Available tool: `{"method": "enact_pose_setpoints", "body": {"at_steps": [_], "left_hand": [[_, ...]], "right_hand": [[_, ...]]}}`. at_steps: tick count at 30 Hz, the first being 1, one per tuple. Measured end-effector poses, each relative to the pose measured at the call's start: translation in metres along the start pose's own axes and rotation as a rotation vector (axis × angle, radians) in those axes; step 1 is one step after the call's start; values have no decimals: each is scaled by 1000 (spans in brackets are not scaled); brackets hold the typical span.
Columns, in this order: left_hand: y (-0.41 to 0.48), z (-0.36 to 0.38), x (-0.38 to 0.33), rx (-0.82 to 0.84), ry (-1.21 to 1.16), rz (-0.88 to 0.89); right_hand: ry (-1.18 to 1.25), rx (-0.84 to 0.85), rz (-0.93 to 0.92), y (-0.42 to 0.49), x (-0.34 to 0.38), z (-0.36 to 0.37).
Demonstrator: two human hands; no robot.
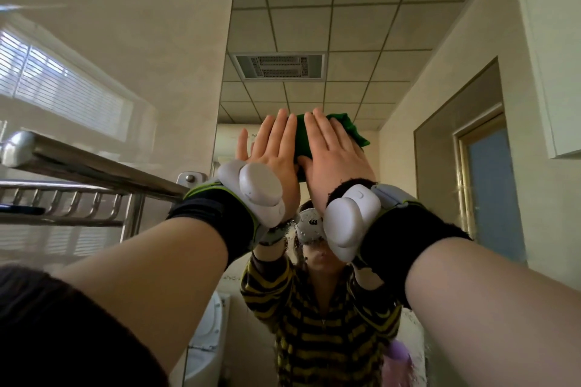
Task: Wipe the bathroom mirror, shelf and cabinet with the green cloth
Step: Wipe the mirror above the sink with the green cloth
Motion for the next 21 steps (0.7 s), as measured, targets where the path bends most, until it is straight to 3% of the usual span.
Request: {"method": "enact_pose_setpoints", "body": {"at_steps": [17,21], "left_hand": [[16,-6,29,-50,18,-56],[32,-4,55,53,77,-7]], "right_hand": [[3,62,-51,39,20,8],[11,43,-68,52,36,22]]}}
Point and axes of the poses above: each hand's wrist, its own y-axis towards the middle knuckle, its own z-axis out of the palm, x = y × z, the point moved 1 cm from there along y, towards the middle knuckle, and after that the axes turned 9 degrees about y, right-handed, at the moved point
